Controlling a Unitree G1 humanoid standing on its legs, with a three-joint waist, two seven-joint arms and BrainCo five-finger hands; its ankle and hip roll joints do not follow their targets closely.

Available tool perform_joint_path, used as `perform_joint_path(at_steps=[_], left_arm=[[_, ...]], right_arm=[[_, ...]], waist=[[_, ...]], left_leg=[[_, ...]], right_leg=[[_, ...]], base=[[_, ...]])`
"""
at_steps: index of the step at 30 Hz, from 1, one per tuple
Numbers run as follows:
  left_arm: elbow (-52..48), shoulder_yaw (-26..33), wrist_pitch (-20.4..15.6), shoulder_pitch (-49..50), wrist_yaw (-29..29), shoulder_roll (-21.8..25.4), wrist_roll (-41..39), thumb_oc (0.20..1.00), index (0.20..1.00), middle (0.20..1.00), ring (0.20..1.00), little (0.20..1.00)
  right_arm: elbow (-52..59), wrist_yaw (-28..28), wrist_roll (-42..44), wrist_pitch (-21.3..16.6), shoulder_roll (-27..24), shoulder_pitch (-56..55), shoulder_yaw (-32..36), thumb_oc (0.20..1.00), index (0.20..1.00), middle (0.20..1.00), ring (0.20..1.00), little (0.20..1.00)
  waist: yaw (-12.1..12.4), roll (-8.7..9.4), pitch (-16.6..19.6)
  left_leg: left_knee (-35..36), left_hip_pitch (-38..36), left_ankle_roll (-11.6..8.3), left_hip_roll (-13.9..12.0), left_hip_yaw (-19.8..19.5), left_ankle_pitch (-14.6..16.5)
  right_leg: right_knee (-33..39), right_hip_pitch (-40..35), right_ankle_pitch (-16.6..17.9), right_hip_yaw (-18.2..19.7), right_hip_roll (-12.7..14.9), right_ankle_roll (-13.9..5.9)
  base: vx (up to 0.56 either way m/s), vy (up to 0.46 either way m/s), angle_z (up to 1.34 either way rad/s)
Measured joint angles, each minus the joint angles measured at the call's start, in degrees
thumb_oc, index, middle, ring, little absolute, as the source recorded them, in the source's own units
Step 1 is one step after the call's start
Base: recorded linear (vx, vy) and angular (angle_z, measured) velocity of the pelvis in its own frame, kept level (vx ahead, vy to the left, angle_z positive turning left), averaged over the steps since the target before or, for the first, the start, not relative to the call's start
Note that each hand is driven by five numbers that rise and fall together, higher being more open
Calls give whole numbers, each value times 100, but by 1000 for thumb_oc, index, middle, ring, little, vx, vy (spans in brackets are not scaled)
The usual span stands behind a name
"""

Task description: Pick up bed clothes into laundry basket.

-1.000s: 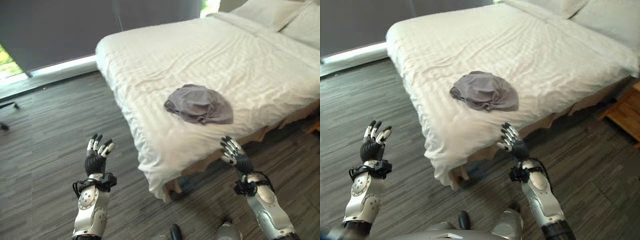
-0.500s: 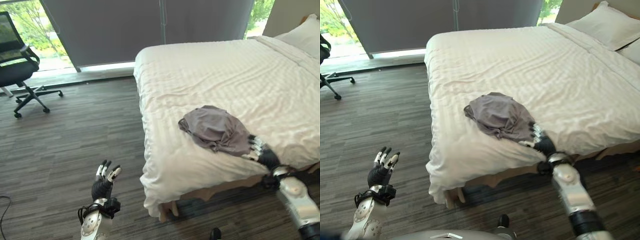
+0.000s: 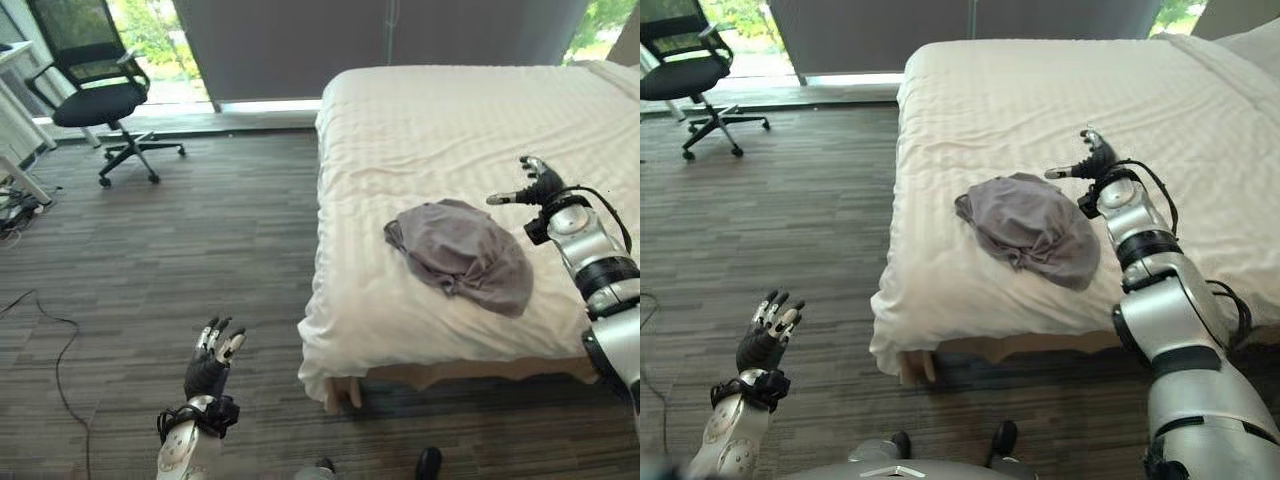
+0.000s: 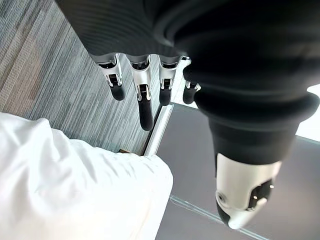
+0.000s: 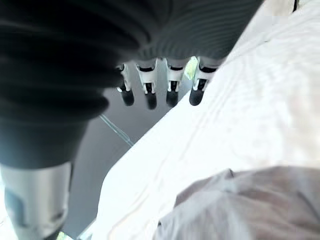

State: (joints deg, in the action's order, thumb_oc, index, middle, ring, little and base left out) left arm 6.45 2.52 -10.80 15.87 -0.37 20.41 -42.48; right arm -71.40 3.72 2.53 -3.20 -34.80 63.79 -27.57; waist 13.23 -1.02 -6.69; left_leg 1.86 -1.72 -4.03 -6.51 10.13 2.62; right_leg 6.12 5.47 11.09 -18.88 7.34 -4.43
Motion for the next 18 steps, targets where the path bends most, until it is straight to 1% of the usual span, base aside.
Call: perform_joint_path(at_steps=[2,4,5,7,8,9,11,12,13,14,16,18], left_arm=[[-2,-8,-5,-32,1,6,0,1000,1000,1000,1000,1000],[-11,-50,-30,-59,-2,32,-1,1000,1000,1000,1000,1000],[-28,-55,-32,-65,-1,36,-5,1000,1000,1000,1000,1000],[-58,-55,-33,-49,2,41,-4,1000,1000,1000,1000,1000],[-118,-54,-42,-4,1,62,-4,1000,1000,1000,1000,1000],[-189,-53,-72,-11,2,89,-5,1000,1000,1000,1000,1000],[-252,-53,-109,-103,3,116,-5,1000,1000,1000,1000,1000],[-266,-58,-109,-153,6,116,-5,1000,1000,1000,1000,1000],[-320,-58,-115,-172,20,122,-14,1000,1000,1000,1000,1000],[-394,-54,-133,-147,26,125,-15,1000,1000,1000,1000,1000],[-604,-75,-202,-95,27,114,-15,1000,1000,1000,1000,1000],[-680,-246,-212,-128,30,113,-15,1000,1000,1000,1000,1000]], right_arm=[[-167,97,-109,23,30,58,2,1000,1000,1000,1000,1000],[-263,145,-259,17,8,154,3,1000,1000,1000,1000,1000],[-372,242,-318,49,-51,207,2,1000,1000,1000,1000,1000],[-367,290,-454,87,-48,207,-1,1000,1000,1000,1000,1000],[-339,343,-500,89,-62,272,-19,1000,1000,1000,1000,1000],[-330,362,-509,83,-103,369,-64,1000,1000,1000,1000,1000],[-340,409,-661,95,-201,464,-118,1000,1000,1000,1000,1000],[-381,438,-746,131,-232,455,-141,1000,1000,1000,1000,1000],[-505,465,-888,172,-228,446,-217,1000,1000,1000,1000,1000],[-505,539,-957,150,-230,405,-213,1000,1000,1000,1000,1000],[-443,705,-1143,24,-254,405,-211,1000,1000,1000,1000,1000],[-383,828,-1292,-46,-250,435,-207,1000,1000,1000,1000,1000]], waist=[[142,-134,-61],[167,-236,-123],[214,-350,-167],[327,-498,-232],[350,-557,-274],[334,-574,-291],[317,-638,-412],[343,-719,-489],[350,-854,-556],[360,-898,-579],[342,-922,-590],[318,-945,-602]], left_leg=[[-1,100,-8,2,-88,-19],[3,220,-10,4,-174,-43],[12,418,-18,11,-330,-106],[7,489,-36,-2,-348,-123],[-4,613,-39,1,-360,-125],[-10,780,-51,15,-401,-157],[8,1006,-49,54,-453,-271],[9,1114,-49,67,-457,-299],[8,1300,-56,88,-466,-336],[6,1360,-56,88,-465,-343],[9,1568,-63,88,-460,-377],[15,1680,-65,93,-460,-406]], right_leg=[[-1,37,-1,-71,11,3],[0,118,-5,-165,22,0],[-1,240,-9,-306,37,7],[-19,295,16,-332,23,38],[0,379,16,-332,26,38],[-1,552,14,-346,44,36],[-19,771,80,-394,73,98],[-26,880,120,-395,85,95],[-31,1051,152,-404,106,116],[-30,1118,160,-399,108,114],[-27,1340,153,-386,109,102],[-30,1454,170,-386,111,112]], base=[[-45,-64,16],[-31,-45,31],[-50,-43,33],[-107,-51,17],[-117,-39,5],[-88,-13,9],[-78,-9,14],[-80,-7,9],[-54,-1,3],[-67,-4,1],[0,0,0],[0,0,0]])
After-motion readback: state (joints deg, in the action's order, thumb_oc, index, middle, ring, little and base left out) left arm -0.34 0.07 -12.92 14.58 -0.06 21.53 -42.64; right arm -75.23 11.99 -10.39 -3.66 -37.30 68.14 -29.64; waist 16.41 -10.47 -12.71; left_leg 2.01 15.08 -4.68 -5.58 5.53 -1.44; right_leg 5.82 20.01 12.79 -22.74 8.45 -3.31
